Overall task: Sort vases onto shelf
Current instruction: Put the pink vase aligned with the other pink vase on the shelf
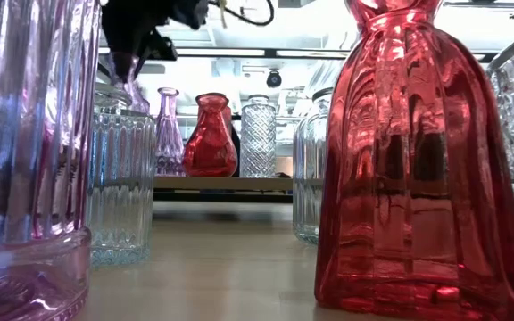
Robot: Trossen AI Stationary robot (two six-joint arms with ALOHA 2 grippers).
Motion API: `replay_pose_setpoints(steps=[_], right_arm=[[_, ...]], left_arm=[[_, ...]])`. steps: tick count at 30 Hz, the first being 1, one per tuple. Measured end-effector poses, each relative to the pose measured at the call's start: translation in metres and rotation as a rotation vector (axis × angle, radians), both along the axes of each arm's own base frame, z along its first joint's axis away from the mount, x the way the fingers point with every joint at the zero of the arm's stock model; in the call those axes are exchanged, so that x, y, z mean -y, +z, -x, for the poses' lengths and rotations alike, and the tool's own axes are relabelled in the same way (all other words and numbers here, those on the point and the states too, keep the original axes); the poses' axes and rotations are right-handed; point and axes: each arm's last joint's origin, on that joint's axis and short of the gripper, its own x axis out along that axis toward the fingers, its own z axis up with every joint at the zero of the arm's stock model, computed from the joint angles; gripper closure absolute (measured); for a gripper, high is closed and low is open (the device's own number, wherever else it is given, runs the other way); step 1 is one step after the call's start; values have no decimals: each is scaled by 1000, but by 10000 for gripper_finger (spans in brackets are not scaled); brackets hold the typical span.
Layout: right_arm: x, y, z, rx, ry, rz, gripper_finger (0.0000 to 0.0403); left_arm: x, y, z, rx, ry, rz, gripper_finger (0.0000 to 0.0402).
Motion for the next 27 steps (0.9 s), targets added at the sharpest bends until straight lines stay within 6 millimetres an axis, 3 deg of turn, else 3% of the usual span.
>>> replay_pose_setpoints(steps=[27], right_arm=[[0,-1,1,-11,6,9,386]], left_arm=[[-28,-5,-5,41,88,16,382]])
